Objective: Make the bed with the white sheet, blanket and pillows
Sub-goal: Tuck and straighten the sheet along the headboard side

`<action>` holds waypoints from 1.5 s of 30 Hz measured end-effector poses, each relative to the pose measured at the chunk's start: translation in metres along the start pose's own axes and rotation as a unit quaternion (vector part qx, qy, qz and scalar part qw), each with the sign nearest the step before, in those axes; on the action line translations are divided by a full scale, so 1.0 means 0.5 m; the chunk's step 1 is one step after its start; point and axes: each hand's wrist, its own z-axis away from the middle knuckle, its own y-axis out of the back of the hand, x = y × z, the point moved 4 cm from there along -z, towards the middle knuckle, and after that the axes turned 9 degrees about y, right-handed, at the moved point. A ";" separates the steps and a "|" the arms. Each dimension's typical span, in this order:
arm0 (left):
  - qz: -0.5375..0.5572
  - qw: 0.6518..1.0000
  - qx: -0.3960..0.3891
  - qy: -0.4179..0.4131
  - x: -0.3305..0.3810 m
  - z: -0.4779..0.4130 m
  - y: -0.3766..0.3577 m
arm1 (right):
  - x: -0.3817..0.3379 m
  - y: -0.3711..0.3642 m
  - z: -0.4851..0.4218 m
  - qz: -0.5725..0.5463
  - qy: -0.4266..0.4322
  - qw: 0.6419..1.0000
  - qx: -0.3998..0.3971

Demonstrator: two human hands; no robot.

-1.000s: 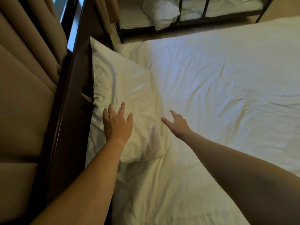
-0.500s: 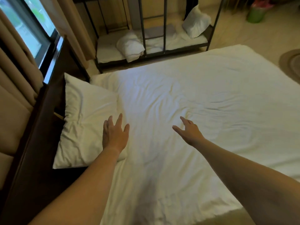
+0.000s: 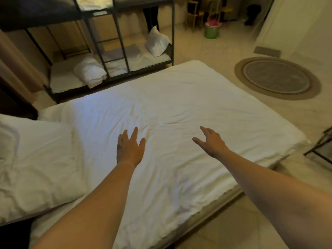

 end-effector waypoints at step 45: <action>-0.040 0.982 -0.168 -0.074 1.373 -0.214 -0.781 | 1.317 0.561 -0.237 -0.086 -0.230 0.969 -0.001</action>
